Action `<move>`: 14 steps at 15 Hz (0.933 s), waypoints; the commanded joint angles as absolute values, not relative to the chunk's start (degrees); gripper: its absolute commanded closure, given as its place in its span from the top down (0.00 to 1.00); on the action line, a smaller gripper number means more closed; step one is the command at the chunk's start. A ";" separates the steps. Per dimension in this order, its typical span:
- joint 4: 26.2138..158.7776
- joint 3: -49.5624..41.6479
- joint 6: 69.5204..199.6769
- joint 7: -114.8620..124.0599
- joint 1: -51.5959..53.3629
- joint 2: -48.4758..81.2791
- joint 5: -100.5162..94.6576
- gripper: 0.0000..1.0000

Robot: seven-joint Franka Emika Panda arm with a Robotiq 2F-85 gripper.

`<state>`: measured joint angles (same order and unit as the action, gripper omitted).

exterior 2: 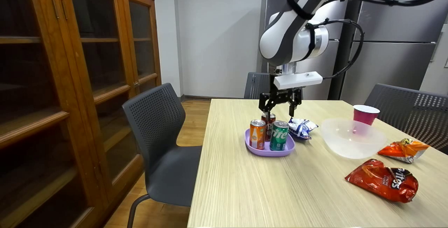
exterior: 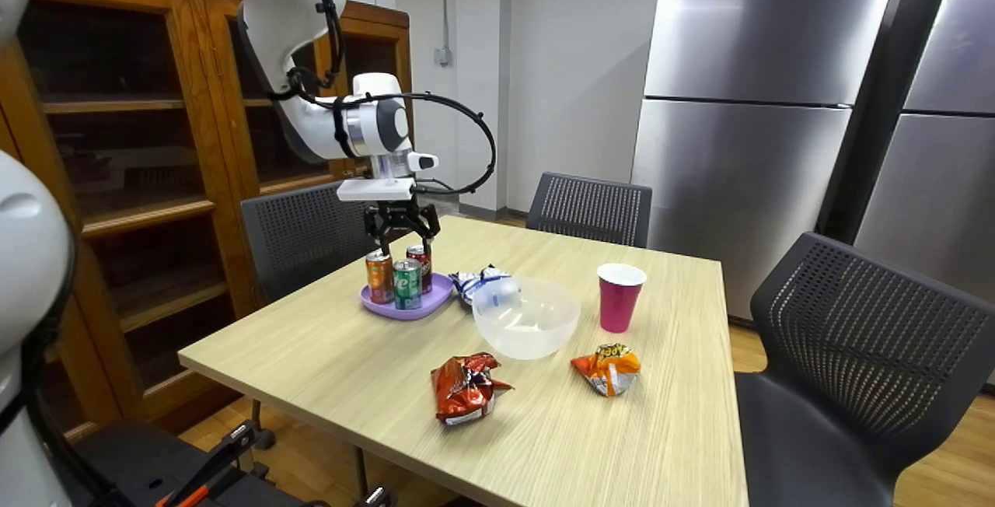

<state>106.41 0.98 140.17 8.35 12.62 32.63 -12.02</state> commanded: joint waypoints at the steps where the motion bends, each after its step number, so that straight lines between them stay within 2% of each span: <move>1: 110.67 -0.34 139.34 12.16 14.10 26.19 -13.22 1.00; 14: 116.55 -2.13 137.96 25.90 13.58 17.10 -13.07 1.00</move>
<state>114.51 -1.60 139.89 21.50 13.31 19.89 -12.09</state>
